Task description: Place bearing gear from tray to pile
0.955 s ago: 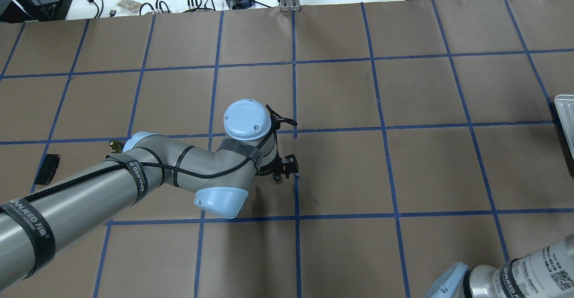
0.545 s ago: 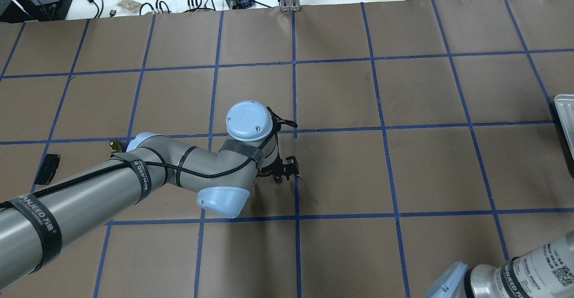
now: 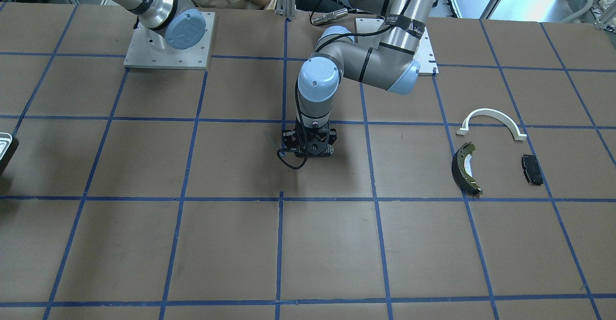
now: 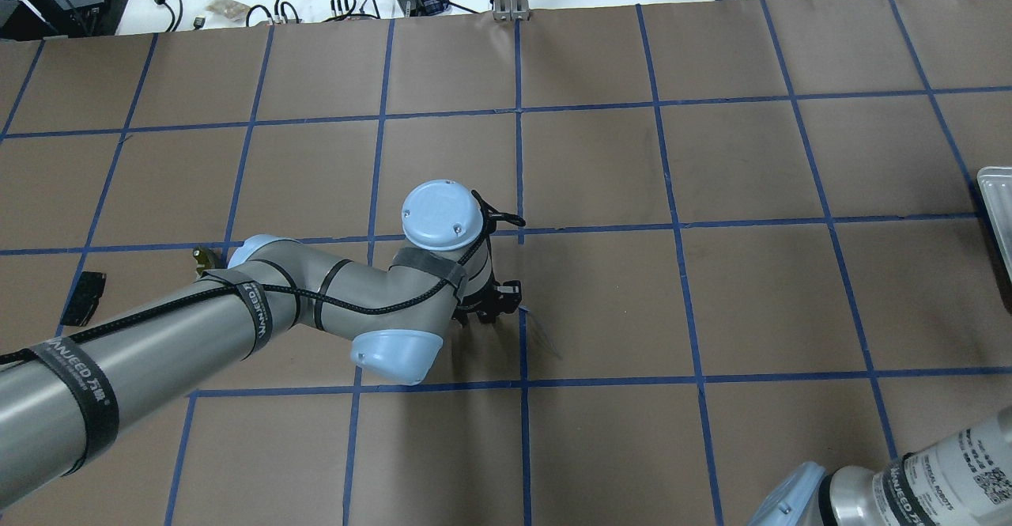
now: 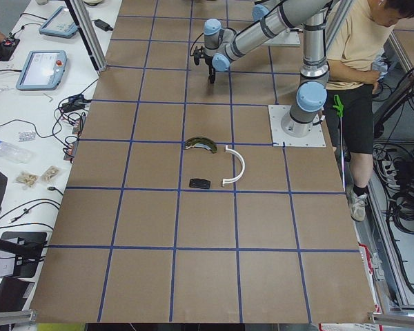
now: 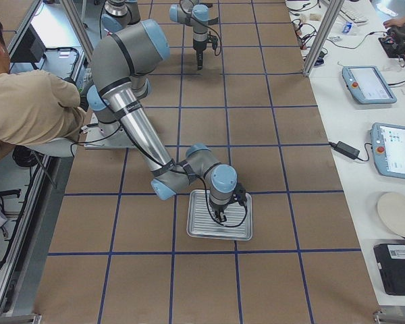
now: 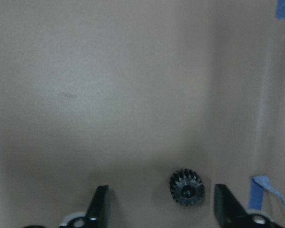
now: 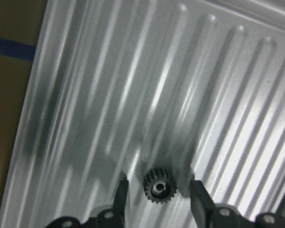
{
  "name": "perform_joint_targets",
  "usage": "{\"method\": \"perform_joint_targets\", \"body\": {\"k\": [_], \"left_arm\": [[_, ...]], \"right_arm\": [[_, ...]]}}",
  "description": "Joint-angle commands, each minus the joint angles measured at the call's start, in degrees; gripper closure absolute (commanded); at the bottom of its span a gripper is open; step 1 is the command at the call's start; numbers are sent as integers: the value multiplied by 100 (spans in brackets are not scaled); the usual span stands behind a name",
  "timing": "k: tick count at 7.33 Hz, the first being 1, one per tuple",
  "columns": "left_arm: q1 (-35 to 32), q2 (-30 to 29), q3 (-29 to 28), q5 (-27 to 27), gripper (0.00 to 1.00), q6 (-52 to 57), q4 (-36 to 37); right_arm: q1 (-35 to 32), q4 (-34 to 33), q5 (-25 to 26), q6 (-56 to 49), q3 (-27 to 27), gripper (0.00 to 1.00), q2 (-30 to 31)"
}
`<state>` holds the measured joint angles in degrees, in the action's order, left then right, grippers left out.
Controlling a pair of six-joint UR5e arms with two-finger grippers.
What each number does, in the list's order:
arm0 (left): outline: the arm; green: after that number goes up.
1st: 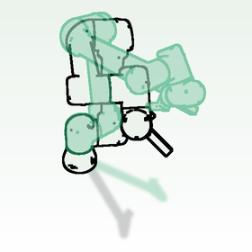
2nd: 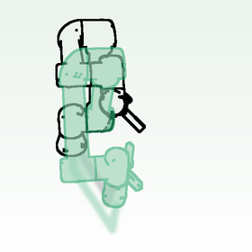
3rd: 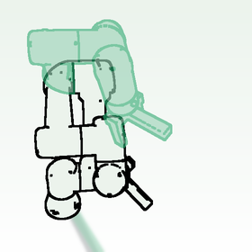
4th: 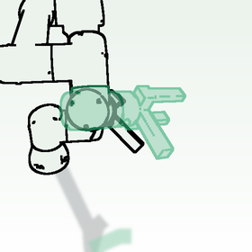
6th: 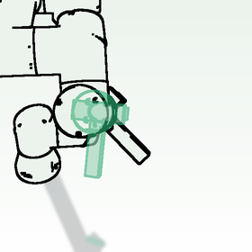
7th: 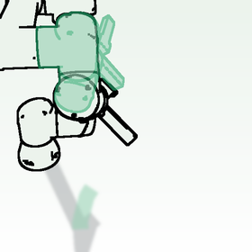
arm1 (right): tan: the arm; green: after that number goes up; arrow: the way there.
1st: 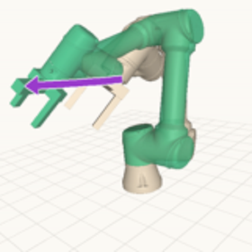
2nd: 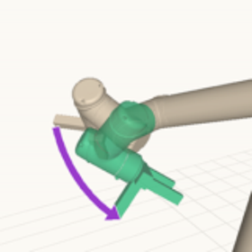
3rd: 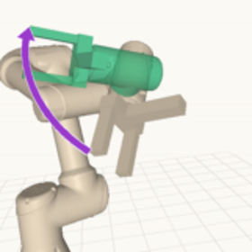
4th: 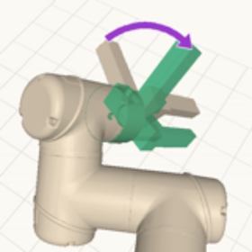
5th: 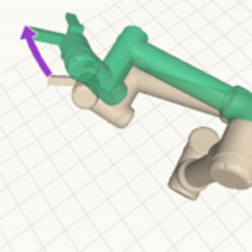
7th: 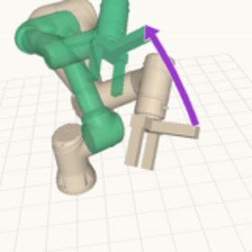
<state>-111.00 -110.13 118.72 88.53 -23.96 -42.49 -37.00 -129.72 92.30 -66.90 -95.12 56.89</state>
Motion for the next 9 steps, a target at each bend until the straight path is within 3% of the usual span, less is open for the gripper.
{"method": "perform_joint_targets", "body": {"k": [1,3,5,6,8,9], "left_arm": [[0,0,-76,6,100,22,12],[26,70,-165,32,100,49,4],[322,237,-374,33,100,93,-84],[742,298,-506,33,100,345,-328],[1804,596,-516,76,100,1879,-986],[2471,789,-542,77,100,2634,-1329]], "right_arm": [[-17,-10,-10,28,2,63,6],[-44,-45,-10,63,2,62,-2],[-53,-36,-10,45,2,76,-2],[-53,-36,-10,37,2,82,-2],[-105,-19,-10,80,11,95,120],[-323,77,-10,98,-15,97,347]]}}
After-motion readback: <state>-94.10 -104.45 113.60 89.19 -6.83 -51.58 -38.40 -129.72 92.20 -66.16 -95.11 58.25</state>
